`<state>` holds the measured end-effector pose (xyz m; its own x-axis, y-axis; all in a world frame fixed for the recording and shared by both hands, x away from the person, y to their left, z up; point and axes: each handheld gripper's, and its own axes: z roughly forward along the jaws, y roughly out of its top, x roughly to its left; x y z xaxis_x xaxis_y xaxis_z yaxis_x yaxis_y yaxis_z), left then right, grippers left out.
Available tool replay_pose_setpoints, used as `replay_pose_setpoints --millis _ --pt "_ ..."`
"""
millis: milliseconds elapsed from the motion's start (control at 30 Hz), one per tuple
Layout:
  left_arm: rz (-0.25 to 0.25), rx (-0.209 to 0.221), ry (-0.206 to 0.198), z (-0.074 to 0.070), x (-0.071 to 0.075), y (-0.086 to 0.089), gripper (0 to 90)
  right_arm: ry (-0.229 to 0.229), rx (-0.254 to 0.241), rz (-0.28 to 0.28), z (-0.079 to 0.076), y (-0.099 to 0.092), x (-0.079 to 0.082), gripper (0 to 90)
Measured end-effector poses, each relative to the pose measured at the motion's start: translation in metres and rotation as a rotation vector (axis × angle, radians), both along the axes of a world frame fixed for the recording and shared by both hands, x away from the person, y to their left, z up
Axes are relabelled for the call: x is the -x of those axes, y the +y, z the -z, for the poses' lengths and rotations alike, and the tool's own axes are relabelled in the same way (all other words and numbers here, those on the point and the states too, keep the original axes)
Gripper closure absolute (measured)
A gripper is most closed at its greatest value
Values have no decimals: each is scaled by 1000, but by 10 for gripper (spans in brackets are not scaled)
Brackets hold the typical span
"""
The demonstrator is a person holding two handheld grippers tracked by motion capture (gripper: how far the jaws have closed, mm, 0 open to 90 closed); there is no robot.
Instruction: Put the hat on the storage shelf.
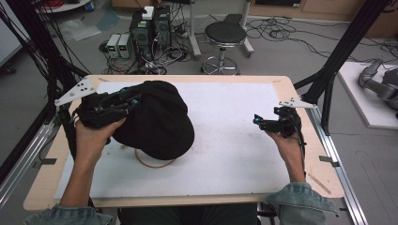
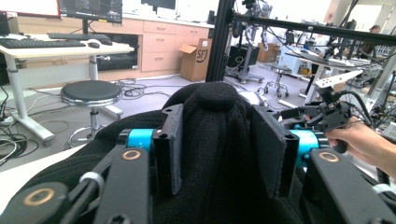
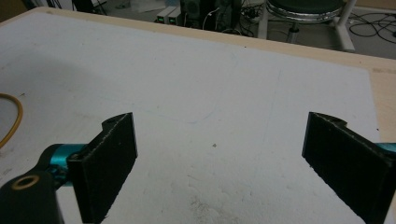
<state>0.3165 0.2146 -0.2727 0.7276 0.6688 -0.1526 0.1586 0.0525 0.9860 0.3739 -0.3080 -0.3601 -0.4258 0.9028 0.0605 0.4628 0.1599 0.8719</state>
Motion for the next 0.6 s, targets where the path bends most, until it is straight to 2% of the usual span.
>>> replay_pose_setpoints --millis 400,600 --pt "13 -14 -8 0 -1 -2 447 2 -4 2 0 -1 1 99" --pt "24 14 -15 -1 -1 1 421 -1 -3 1 -1 -1 1 98"
